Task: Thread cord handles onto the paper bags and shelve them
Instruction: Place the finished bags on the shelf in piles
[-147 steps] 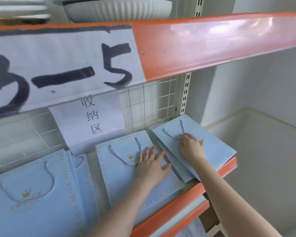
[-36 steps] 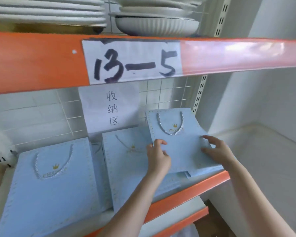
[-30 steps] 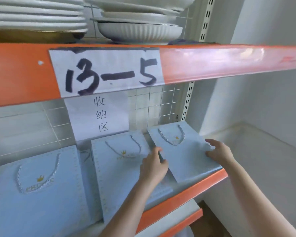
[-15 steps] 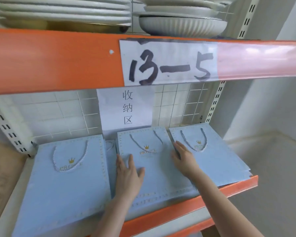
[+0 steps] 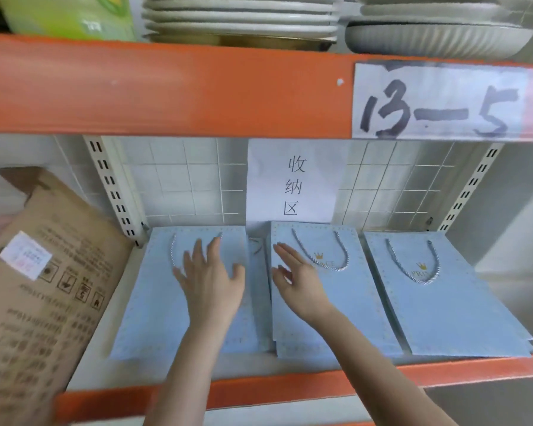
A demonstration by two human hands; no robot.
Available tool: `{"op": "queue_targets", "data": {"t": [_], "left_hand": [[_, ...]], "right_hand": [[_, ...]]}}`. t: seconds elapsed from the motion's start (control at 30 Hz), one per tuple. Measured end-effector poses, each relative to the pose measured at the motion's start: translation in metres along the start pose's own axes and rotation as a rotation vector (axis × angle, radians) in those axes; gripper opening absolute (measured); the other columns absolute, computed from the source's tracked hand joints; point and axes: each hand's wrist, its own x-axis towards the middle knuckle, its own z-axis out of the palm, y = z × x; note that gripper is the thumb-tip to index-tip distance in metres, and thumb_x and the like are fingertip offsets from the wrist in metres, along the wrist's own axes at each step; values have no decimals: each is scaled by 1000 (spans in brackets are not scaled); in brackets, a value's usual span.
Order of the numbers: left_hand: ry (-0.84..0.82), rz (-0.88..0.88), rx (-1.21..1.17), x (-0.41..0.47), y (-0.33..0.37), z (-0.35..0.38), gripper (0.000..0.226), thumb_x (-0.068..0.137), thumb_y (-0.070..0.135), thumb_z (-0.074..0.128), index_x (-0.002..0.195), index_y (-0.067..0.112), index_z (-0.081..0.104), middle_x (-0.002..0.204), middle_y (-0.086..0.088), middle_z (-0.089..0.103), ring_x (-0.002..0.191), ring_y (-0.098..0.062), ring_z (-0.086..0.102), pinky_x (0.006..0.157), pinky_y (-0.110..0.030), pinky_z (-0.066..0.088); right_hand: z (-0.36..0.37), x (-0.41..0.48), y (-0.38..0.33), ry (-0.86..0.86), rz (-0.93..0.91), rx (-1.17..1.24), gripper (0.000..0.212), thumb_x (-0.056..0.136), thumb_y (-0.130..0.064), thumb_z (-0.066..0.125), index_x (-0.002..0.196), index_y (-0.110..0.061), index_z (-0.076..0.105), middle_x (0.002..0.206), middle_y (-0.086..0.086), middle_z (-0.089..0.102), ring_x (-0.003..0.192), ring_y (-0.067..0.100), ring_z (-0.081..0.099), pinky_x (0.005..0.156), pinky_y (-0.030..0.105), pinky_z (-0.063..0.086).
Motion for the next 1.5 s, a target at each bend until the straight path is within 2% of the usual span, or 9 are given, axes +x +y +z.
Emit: {"op": "queue_targets", "data": {"t": [0.17,0.27,0.37,0.5,0.6,0.77,1.03,1.33,1.5], "left_hand": [[-113,-487,165,9,-66,-25,70,91,40,52,147,11,21,148,-30,21,134,-50,21,111,-55,15],[-153,-517,175,6,-81,-24,66,91,41,50,144,9,28,136,-26,40,125,-44,39,103,-47,31],[-119,-488,86,6,-81,-24,61,92,36,49,144,10,29,136,-24,43,125,-40,39,99,-46,34],[-117,-471,48,6,-79,-25,60,91,34,50,144,14,30,135,-21,45,124,-38,40,98,-44,35],[-118,-526,107,10,-83,-29,61,91,36,50,143,12,29,135,-24,42,124,-40,38,99,-45,32],[-107,-628,79,14,-87,-32,62,92,38,48,143,10,26,139,-25,37,128,-41,32,100,-49,29],[-130,-644,127,12,-92,-31,65,92,42,45,146,14,22,146,-17,31,129,-40,28,102,-56,26],[-117,-601,168,10,-88,-29,66,92,39,46,148,15,21,148,-22,28,134,-42,27,110,-56,14],[118,-359,-29,7,-67,-20,68,87,20,60,146,8,28,152,-29,14,139,-44,16,110,-57,13]], "right_hand": [[56,6,-13,-312,286,-57,63,101,-33,38,151,-9,9,152,10,23,138,24,27,106,26,24],[71,11,-16,-346,445,-100,69,101,-38,34,151,-10,-4,157,18,-1,145,30,4,114,37,14],[78,16,-21,-294,514,-113,72,98,-39,37,151,-11,-3,156,20,4,143,35,7,115,43,19],[78,12,-23,-141,516,94,56,91,-27,45,143,-17,28,113,10,57,94,22,56,73,29,47],[78,5,-27,-180,469,141,54,91,-22,47,143,-21,29,93,-1,55,72,10,50,54,18,38],[89,5,-32,-291,387,41,77,92,-25,49,152,-15,2,156,-1,17,118,17,45,89,22,37],[110,-9,-39,-312,401,-78,86,90,-30,49,148,-3,-8,154,13,8,142,28,11,115,40,18],[109,-22,-32,-279,349,-96,79,92,-27,46,149,-3,-2,156,13,10,142,29,15,115,39,16],[83,-19,-26,-67,202,-91,68,94,-24,46,151,-12,11,158,10,2,145,25,10,117,37,12]]}}
